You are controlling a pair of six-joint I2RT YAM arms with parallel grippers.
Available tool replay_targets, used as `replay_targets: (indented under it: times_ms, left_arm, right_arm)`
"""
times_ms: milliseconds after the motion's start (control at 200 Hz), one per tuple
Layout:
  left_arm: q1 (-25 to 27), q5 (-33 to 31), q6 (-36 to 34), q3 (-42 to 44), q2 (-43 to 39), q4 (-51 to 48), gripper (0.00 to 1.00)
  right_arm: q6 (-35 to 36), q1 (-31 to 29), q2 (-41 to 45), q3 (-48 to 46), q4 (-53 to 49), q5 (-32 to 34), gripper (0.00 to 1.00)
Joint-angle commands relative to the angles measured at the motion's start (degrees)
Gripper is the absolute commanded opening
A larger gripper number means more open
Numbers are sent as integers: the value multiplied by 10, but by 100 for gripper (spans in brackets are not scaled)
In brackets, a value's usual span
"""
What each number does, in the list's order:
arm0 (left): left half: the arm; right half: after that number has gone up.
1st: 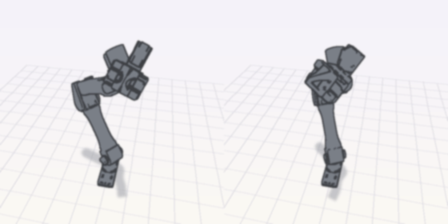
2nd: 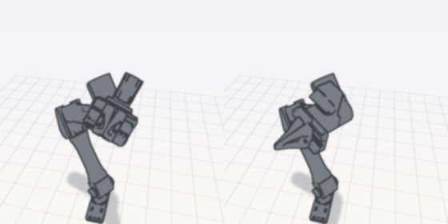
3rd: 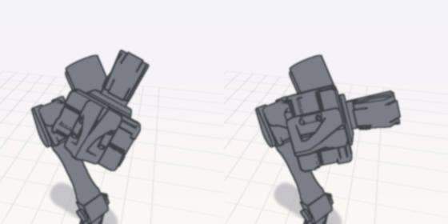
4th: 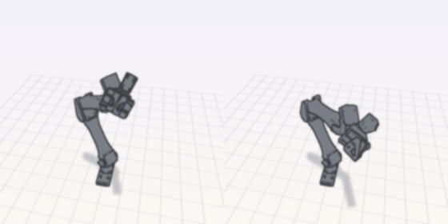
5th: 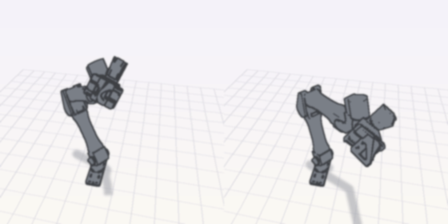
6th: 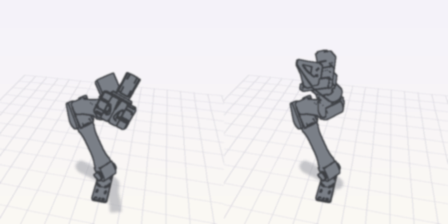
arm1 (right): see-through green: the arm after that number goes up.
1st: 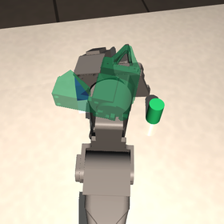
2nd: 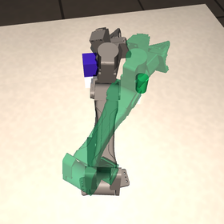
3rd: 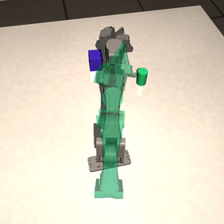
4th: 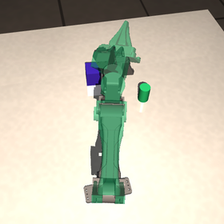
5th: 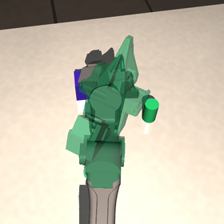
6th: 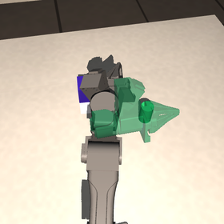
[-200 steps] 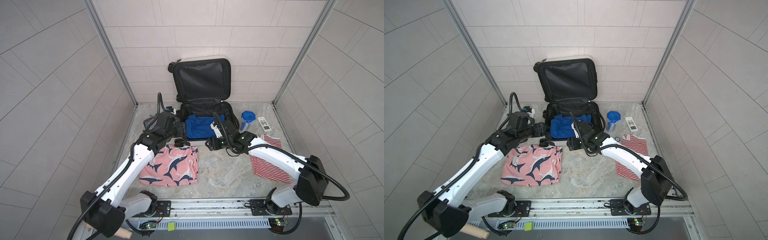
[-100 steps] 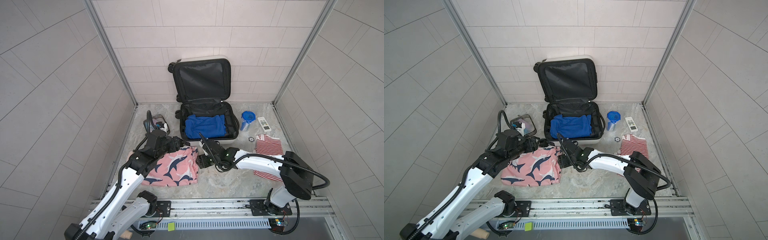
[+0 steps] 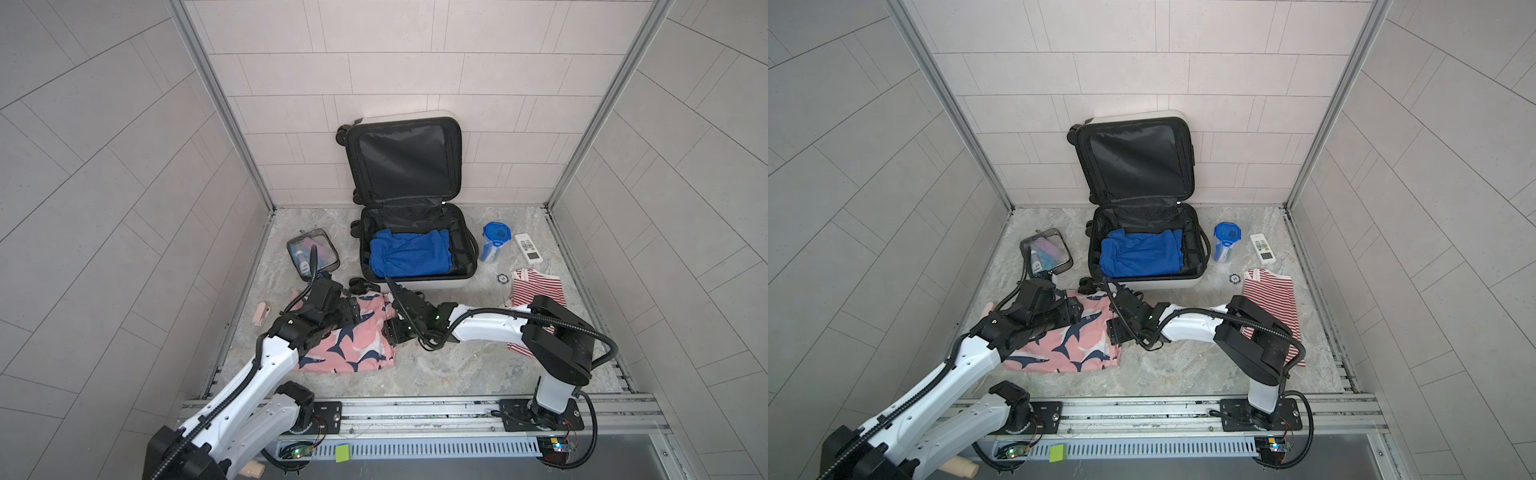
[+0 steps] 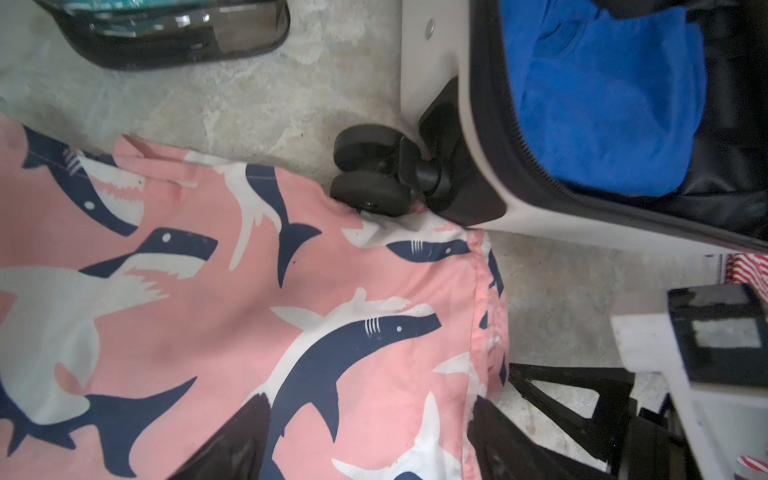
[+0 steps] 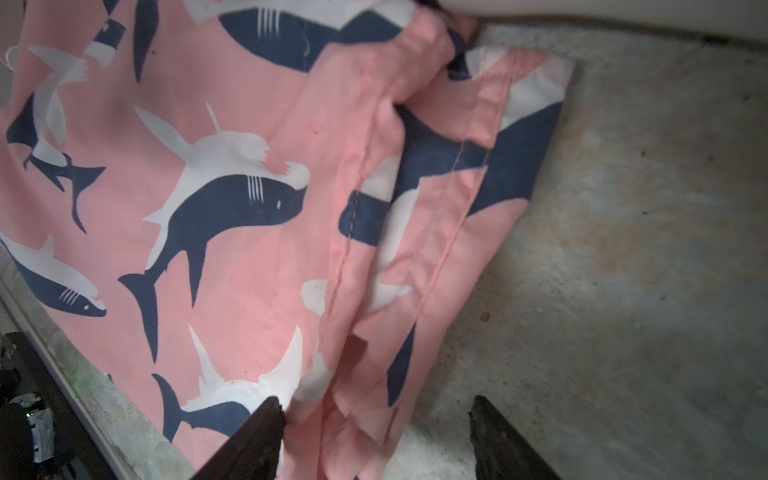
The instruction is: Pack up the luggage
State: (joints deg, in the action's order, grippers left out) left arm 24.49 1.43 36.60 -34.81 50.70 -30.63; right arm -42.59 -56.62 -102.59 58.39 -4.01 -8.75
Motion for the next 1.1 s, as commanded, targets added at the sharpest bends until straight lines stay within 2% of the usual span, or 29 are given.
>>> replay_targets:
  times_ms: [0, 145, 250, 590, 756, 861, 1091]
  left_arm:
    - [-4, 1, 33, 23, -13, 16, 84]
    - [-4, 4, 38, 35, -11, 22, 84]
    - [-6, 3, 35, 31, -14, 18, 84]
    - [-10, -3, 20, -2, -36, -25, 84]
    - [-12, 3, 7, -22, -35, -51, 84]
    - [-12, 10, -1, -33, -26, -61, 85]
    - [-12, 29, -2, -29, -9, -52, 85]
  right_arm:
    - [-10, -7, -12, 20, 14, 3, 73]
    - [-10, -14, -29, 38, 11, 2, 72]
    - [-9, -19, -39, 49, 8, 4, 67]
    - [-22, -22, -33, 58, -15, 21, 21]
    - [-29, -21, -22, 54, -40, 32, 5]
    - [-30, -20, -2, 47, -69, 51, 0]
    - [-35, -8, 67, -24, -94, 77, 0]
